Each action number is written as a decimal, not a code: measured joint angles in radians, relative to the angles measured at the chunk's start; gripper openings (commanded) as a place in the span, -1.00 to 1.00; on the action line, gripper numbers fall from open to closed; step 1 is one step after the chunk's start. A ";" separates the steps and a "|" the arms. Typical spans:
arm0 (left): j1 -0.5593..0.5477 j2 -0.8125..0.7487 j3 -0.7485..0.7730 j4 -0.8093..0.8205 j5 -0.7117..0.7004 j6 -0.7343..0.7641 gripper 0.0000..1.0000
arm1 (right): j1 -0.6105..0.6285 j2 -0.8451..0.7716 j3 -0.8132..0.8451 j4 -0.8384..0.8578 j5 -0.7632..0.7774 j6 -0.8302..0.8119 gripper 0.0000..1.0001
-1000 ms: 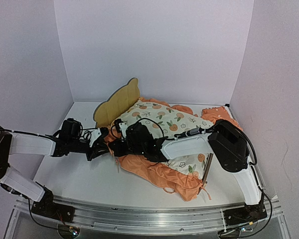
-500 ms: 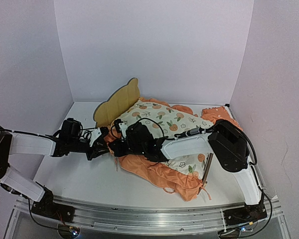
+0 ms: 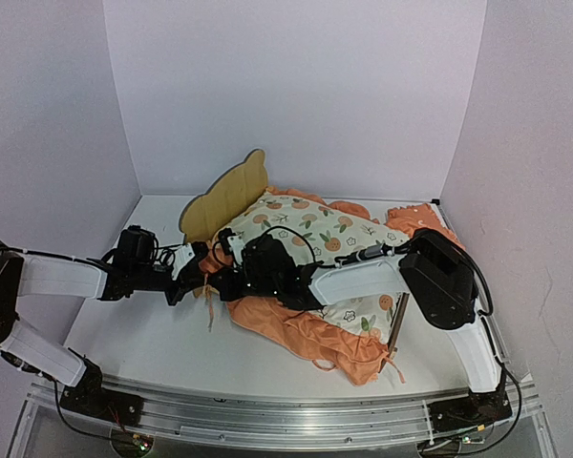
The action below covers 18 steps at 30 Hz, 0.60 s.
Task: Set up the pet bed
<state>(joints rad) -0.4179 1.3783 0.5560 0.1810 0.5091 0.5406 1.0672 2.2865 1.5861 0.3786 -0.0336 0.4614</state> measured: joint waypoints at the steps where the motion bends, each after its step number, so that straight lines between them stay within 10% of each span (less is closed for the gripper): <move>1: 0.000 -0.002 0.000 0.002 -0.008 -0.004 -1.00 | 0.000 -0.001 -0.002 0.001 -0.001 -0.005 -1.00; 18: 0.013 -0.007 -0.001 -0.018 0.060 -0.008 -0.48 | 0.000 -0.011 -0.018 0.002 -0.001 -0.018 -1.00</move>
<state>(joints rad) -0.4046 1.3716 0.5549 0.1626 0.5689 0.5327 1.0676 2.2757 1.5677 0.3809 -0.0349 0.4435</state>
